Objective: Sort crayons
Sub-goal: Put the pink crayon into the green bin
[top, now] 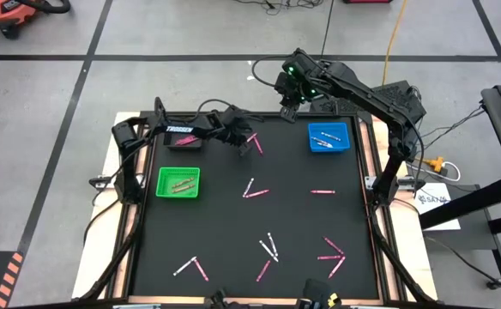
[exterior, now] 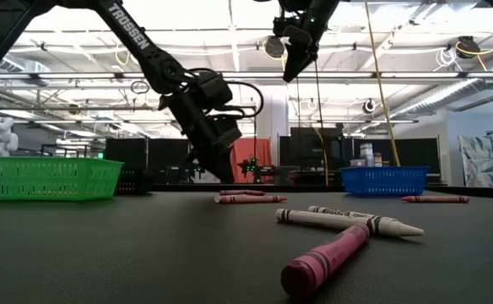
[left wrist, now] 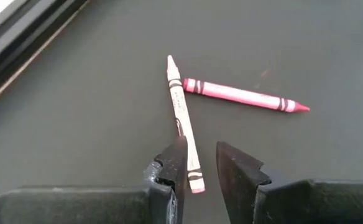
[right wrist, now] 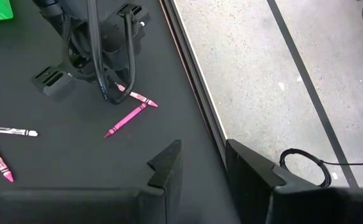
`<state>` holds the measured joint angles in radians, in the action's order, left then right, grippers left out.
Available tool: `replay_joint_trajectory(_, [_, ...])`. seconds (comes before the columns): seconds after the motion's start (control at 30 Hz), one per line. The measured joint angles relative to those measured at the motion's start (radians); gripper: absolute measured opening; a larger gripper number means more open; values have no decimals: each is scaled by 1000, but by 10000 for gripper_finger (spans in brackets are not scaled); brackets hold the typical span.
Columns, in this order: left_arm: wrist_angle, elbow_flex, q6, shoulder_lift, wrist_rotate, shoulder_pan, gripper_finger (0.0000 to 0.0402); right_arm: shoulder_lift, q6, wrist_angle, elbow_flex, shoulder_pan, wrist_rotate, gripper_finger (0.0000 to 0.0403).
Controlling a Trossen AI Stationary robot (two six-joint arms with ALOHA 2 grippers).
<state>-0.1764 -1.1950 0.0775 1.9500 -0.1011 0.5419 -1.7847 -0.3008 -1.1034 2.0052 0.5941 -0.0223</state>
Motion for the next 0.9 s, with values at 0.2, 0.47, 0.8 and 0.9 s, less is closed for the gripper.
replay_joint_trajectory(0.2, [-3, 0, 39, 38, -23, 4, 89, 0, 0, 0, 0, 0, 0, 106])
replay_joint_trajectory(0.47, [8, -5, 57, 64, -22, 5, 89, 0, 1, -1, 0, 0, 1, 106])
replay_joint_trajectory(0.8, [3, -5, 75, 64, -6, 5, 53, 0, 1, -1, 0, 0, 1, 106])
replay_joint_trajectory(0.9, [-1, -5, 74, 64, 7, 4, 27, 0, 0, -1, 0, 0, 1, 106])
